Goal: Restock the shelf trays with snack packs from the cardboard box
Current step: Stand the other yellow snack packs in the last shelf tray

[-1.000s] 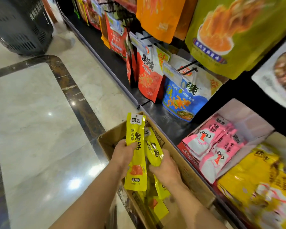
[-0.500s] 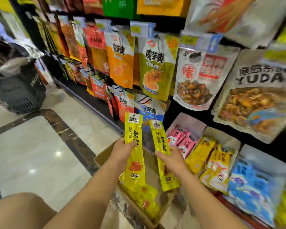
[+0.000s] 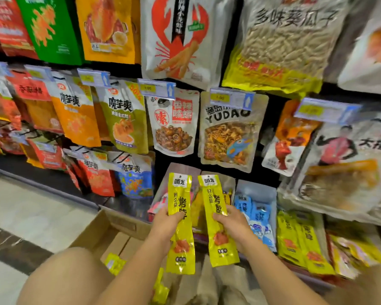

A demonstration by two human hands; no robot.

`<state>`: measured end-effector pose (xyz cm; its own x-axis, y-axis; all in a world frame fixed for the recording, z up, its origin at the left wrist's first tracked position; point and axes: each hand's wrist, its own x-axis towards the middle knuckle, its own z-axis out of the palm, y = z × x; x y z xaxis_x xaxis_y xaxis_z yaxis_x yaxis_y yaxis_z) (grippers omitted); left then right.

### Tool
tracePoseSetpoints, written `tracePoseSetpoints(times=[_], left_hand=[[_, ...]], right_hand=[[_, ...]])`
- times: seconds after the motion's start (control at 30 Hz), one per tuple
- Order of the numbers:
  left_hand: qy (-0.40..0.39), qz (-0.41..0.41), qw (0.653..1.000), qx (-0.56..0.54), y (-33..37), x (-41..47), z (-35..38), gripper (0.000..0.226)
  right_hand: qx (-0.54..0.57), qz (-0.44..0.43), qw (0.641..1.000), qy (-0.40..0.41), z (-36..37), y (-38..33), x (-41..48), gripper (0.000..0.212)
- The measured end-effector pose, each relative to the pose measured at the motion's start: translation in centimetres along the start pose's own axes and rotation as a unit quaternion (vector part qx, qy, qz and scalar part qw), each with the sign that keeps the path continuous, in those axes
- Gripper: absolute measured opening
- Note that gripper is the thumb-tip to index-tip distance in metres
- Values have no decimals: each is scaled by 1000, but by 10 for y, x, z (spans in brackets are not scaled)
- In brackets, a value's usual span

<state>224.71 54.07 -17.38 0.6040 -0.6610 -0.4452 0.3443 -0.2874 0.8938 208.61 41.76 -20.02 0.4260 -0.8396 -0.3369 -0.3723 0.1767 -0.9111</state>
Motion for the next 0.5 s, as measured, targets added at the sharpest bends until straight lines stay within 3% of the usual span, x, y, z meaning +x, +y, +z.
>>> tracePoseSetpoints(times=[0.07,0.13,0.23,0.3,0.4,0.47,0.5], left_hand=[[-23,-12,1000,10,-7,2,21,15],[-42,-16,999,7,-13,3,46,18],[-79,-23,997,8,-16,2,82,14],[-100,-33,994,11,-21,6,101,12],[-131,-49,990,15,-37,15,127,27],[-133,-57,989,17,-46,17,145,40],[-138,-61,988,16,-50,15,154,35]], right_hand=[[16,10,999,31,-20,10,-1,48],[25,14,998,61,-36,8,-13,27],[51,34,993,104,-59,17,-19,16],[66,42,988,137,-74,27,-23,16],[74,63,981,166,-98,45,-35,15],[65,85,978,179,-116,61,-44,24],[70,100,975,188,-124,69,-48,33]])
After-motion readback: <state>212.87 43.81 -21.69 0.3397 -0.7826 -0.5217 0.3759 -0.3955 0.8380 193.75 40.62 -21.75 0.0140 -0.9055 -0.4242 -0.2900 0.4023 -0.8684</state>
